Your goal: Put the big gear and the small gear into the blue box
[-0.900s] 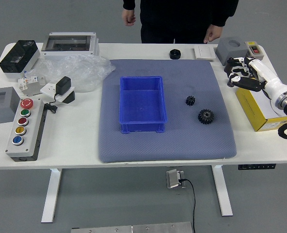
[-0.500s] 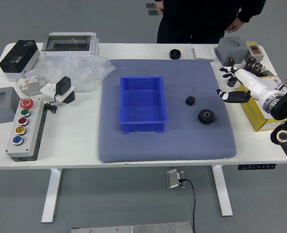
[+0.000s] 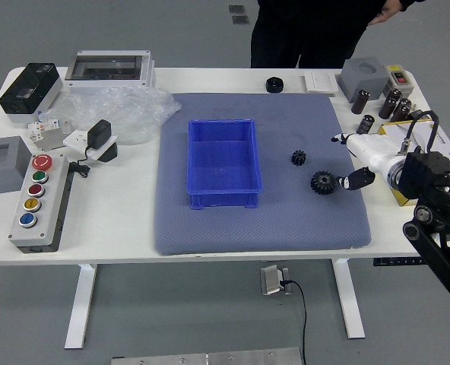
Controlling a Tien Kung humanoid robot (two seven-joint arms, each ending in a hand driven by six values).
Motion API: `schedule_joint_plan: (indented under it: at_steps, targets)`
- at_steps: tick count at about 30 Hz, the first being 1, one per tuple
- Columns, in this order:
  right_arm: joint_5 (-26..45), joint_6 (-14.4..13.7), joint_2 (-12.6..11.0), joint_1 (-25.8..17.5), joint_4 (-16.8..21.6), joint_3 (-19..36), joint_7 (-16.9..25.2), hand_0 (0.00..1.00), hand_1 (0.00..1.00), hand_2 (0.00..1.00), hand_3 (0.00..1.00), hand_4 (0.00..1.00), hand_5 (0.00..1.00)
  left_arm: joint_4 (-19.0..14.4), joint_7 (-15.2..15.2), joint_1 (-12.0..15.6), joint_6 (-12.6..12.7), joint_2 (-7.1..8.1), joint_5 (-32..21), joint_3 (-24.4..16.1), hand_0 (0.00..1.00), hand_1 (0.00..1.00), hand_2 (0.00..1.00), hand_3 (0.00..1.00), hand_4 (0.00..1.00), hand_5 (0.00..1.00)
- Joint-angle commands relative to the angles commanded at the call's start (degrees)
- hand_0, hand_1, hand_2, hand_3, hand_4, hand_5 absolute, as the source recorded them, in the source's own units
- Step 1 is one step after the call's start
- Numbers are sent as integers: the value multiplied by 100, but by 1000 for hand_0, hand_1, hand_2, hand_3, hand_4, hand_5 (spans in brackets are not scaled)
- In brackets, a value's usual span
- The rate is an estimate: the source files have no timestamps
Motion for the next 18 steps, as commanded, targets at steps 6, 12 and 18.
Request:
schedule_joint_plan:
  at_steps: [6,12,18]
  targets:
    - [-85,277,3,168,-185,-250,-14,904,839,896,945,743,176,0,-2,-2,1,1,-6,2,854,832,828,837,750,388]
    - [-105,383,45,407,-378,-514,-10,902,828,888,935,744,165,0,-2,-9,1,2,-7,4,854,832,828,836,749,389]
    - [-99,446,125,610,-559,-671,-10,889,817,863,930,742,167,0,0,-8,0,9,-6,5,854,832,828,835,749,388]
